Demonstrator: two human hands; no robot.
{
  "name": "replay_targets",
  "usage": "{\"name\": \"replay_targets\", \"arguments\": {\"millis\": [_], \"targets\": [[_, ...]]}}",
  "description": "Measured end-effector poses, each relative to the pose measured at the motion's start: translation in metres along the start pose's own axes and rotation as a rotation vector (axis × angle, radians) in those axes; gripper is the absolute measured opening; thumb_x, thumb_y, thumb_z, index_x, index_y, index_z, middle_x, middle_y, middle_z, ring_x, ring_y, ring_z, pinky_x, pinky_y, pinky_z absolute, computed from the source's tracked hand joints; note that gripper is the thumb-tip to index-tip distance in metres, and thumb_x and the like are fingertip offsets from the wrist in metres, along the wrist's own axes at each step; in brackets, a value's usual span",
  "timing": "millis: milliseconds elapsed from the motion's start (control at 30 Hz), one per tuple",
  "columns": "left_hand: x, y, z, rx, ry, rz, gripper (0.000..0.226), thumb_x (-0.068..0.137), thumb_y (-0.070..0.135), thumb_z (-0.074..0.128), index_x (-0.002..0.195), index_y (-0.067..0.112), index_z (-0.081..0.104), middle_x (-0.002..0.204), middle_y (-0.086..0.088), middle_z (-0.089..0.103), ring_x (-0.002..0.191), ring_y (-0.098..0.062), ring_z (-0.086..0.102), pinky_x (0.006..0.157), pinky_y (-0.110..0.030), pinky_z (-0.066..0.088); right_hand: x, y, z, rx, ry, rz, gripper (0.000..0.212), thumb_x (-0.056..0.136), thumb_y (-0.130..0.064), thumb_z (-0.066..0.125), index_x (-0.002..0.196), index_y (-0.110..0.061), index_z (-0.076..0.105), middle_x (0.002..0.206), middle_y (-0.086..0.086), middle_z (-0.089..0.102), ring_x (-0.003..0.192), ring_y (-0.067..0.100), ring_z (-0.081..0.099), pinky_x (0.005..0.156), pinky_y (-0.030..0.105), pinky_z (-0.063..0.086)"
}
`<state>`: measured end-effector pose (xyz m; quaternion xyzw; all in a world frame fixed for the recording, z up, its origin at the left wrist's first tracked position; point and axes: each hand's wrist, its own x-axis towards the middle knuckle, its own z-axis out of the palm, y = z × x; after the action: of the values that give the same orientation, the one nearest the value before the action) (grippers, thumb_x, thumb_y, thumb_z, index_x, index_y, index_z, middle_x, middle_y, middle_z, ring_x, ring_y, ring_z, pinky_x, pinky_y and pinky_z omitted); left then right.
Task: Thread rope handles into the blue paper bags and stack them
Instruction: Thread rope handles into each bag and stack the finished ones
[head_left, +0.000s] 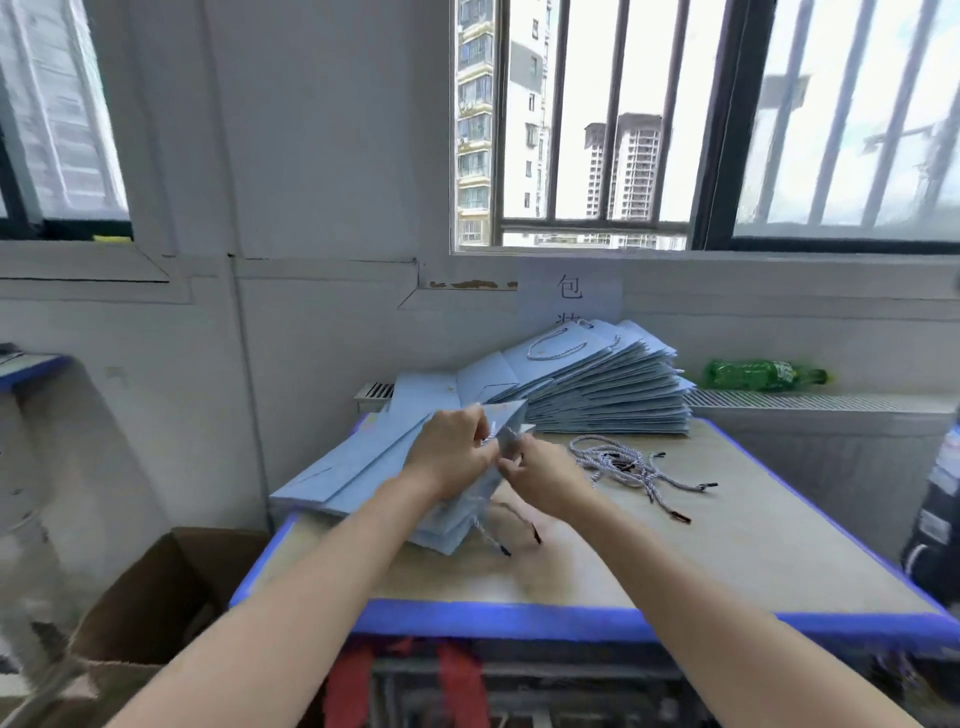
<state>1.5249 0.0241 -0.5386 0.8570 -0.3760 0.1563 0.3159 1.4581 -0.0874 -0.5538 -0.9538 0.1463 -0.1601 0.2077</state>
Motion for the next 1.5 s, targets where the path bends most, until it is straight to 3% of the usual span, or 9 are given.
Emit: {"name": "replay_targets", "arguments": {"millis": [200, 333, 400, 567, 867, 1067, 1200, 1367, 1500], "targets": [[0.002, 0.040, -0.075, -0.357, 0.206, 0.060, 0.018, 0.086, 0.015, 0.063, 0.071, 0.013, 0.052, 0.059, 0.008, 0.049, 0.054, -0.007, 0.044, 0.050, -0.013, 0.035, -0.020, -0.053, -0.068, 0.914, 0.221, 0.058, 0.037, 0.086, -0.012, 0.063, 0.111, -0.013, 0.036, 0.106, 0.015, 0.058, 0.084, 0.022, 0.064, 0.067, 0.032, 0.057], [0.015, 0.054, -0.116, -0.702, 0.305, 0.001, 0.022, 0.090, 0.014, 0.062, 0.070, 0.014, 0.053, 0.060, 0.003, 0.047, 0.053, -0.008, 0.040, 0.047, -0.012, 0.033, -0.021, -0.084, -0.115, 1.168, 0.193, 0.095, 0.015, 0.087, -0.012, 0.061, 0.096, -0.002, 0.054, 0.077, 0.010, 0.063, 0.056, 0.012, 0.062, 0.042, 0.016, 0.045], [0.020, 0.057, -0.126, -0.816, 0.297, -0.051, 0.020, 0.091, 0.014, 0.061, 0.072, 0.011, 0.053, 0.065, -0.002, 0.048, 0.055, -0.011, 0.041, 0.046, -0.013, 0.035, -0.020, -0.091, -0.128, 1.111, 0.112, 0.106, 0.016, 0.087, -0.015, 0.061, 0.075, -0.005, 0.059, 0.056, 0.004, 0.060, 0.040, 0.010, 0.055, 0.038, 0.014, 0.041], [0.029, 0.036, -0.138, -1.188, 0.220, -0.201, 0.019, 0.095, 0.013, 0.056, 0.078, 0.011, 0.047, 0.063, -0.002, 0.043, 0.037, -0.002, 0.042, 0.037, -0.016, 0.041, -0.009, -0.079, -0.147, 0.936, 0.192, 0.072, 0.019, 0.087, -0.009, 0.063, 0.071, -0.005, 0.053, 0.057, 0.006, 0.042, 0.044, 0.013, 0.040, 0.040, 0.019, 0.035], [0.026, -0.066, -0.152, -0.854, 0.523, -0.557, 0.028, 0.094, 0.020, 0.060, 0.073, 0.015, 0.042, 0.064, -0.004, 0.046, 0.032, -0.007, 0.041, 0.030, -0.014, 0.038, 0.006, -0.006, -0.162, 0.731, 0.416, 0.168, 0.021, 0.089, -0.016, 0.063, 0.075, -0.006, 0.051, 0.058, 0.006, 0.048, 0.047, 0.014, 0.037, 0.044, 0.025, 0.032], [0.025, -0.071, -0.140, -0.730, 0.417, -0.556, 0.029, 0.097, 0.020, 0.053, 0.070, 0.012, 0.048, 0.057, -0.005, 0.040, 0.045, -0.017, 0.034, 0.028, -0.013, 0.032, 0.010, -0.001, -0.139, 0.313, 0.435, 0.077, 0.010, 0.091, -0.015, 0.057, 0.095, -0.008, 0.064, 0.084, 0.006, 0.060, 0.070, 0.017, 0.053, 0.066, 0.030, 0.045], [0.013, -0.061, -0.128, -0.839, 0.175, -0.573, 0.031, 0.102, 0.020, 0.044, 0.073, 0.010, 0.053, 0.041, 0.003, 0.033, 0.027, -0.006, 0.026, 0.033, -0.007, 0.026, 0.004, -0.002, -0.121, -0.054, 0.393, -0.001, 0.013, 0.094, -0.015, 0.050, 0.094, -0.010, 0.062, 0.080, 0.005, 0.059, 0.061, 0.017, 0.051, 0.055, 0.026, 0.040], [-0.005, -0.058, -0.105, -0.873, 0.041, -0.690, 0.034, 0.102, 0.011, 0.038, 0.076, 0.005, 0.058, 0.040, 0.004, 0.029, 0.026, -0.005, 0.020, 0.036, -0.008, 0.023, 0.002, 0.002, -0.092, 0.079, 0.199, -0.062, 0.015, 0.092, -0.016, 0.054, 0.078, -0.020, 0.054, 0.072, 0.002, 0.058, 0.060, 0.013, 0.050, 0.056, 0.023, 0.041], [-0.006, -0.053, -0.099, -0.918, 0.045, -0.708, 0.038, 0.100, 0.002, 0.031, 0.077, 0.003, 0.060, 0.035, 0.006, 0.026, 0.025, -0.005, 0.017, 0.035, -0.008, 0.020, 0.007, 0.002, -0.078, 0.083, 0.214, -0.031, 0.027, 0.093, -0.018, 0.051, 0.068, -0.027, 0.044, 0.074, 0.002, 0.059, 0.064, 0.020, 0.054, 0.063, 0.030, 0.048]]}}
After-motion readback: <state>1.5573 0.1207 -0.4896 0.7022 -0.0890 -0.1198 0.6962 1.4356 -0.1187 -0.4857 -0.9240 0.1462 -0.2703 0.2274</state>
